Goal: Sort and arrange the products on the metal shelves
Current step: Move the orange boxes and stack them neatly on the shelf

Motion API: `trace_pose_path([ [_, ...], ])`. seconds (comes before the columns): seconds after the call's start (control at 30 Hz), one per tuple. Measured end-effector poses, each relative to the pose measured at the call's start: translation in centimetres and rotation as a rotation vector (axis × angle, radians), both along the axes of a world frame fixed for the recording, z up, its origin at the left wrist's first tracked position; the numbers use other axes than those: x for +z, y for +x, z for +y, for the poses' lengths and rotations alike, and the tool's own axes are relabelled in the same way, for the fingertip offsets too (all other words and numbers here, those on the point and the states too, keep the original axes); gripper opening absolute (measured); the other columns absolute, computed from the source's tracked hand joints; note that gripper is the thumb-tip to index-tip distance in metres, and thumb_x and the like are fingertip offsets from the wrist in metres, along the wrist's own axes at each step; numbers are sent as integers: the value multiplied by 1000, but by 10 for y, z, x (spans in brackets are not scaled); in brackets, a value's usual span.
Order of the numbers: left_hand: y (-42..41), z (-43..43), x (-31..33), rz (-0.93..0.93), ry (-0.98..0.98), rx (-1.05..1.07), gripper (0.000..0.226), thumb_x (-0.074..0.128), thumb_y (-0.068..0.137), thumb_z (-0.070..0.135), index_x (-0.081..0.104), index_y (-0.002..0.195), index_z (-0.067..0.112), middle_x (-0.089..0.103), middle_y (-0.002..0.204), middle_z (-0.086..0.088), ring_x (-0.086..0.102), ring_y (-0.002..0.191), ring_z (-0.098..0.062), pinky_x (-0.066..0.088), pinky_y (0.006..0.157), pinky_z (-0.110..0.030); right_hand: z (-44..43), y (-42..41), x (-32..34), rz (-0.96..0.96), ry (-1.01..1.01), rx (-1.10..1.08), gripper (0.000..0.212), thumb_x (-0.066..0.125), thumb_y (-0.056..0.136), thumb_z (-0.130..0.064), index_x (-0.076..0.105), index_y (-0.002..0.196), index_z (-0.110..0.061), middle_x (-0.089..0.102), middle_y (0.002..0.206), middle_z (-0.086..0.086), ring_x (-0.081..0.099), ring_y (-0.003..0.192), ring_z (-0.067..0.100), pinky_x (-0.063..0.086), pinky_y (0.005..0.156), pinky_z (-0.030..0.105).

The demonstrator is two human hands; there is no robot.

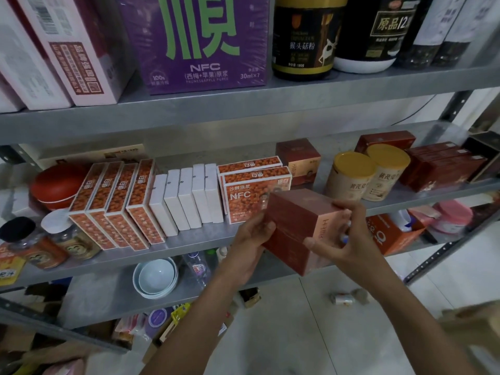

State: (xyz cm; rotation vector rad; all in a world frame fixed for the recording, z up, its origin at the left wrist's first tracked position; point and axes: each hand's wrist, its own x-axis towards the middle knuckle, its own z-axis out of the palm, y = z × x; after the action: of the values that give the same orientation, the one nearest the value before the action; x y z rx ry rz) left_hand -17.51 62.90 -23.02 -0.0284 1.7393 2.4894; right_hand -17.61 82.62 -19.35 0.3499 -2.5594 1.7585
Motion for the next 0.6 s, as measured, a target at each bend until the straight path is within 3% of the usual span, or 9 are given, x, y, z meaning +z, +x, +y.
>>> trace_pose_path([
  [0.07,-3,2,-3,9,-44,-23,78,84,58,58,64,122,18,67,123,-11,59,118,-30,47,103,-40,4,-5,-3,14,57,-33,84,76,48,-59,35,118,-35,45,122,1,55,108,11,55,80,28],
  [0.17,-11,5,-1,62,-226,-53,43,66,81,50,63,119,29,66,122,-3,60,117,-23,47,103,-35,9,-14,-11,9,31,-87,77,84,59,-38,45,125,-30,44,125,6,52,112,20,53,91,47],
  [0.23,-19,7,2,138,-403,-79,32,57,92,31,58,124,30,62,126,0,58,118,-18,48,101,-28,11,-17,-20,48,33,-141,78,86,62,-31,47,129,-32,42,124,4,50,109,13,54,92,39],
  [0.3,-29,8,7,242,-605,-69,41,55,98,18,48,138,27,53,139,5,51,127,-12,43,104,-21,10,-20,-32,124,71,-210,83,90,61,-24,45,131,-35,37,123,3,47,108,12,50,88,22],
  [0.37,-41,6,11,350,-842,41,49,54,99,14,41,144,28,45,146,8,45,133,-11,37,106,-18,9,-28,-44,158,94,-290,90,92,60,-20,43,134,-31,35,124,4,46,111,17,48,89,22],
  [0.5,-71,-2,19,442,-1300,260,54,45,103,30,27,153,23,24,161,1,20,148,-17,13,116,-31,0,-52,-61,169,153,-393,102,94,56,-29,36,140,-22,29,137,13,40,124,28,41,95,31],
  [0.6,-96,-11,23,413,-1597,240,68,33,101,50,11,156,18,7,164,-6,4,151,-22,-4,117,-33,-7,-70,-76,215,184,-424,102,95,54,-32,39,139,-20,28,139,14,39,126,30,41,95,34],
])
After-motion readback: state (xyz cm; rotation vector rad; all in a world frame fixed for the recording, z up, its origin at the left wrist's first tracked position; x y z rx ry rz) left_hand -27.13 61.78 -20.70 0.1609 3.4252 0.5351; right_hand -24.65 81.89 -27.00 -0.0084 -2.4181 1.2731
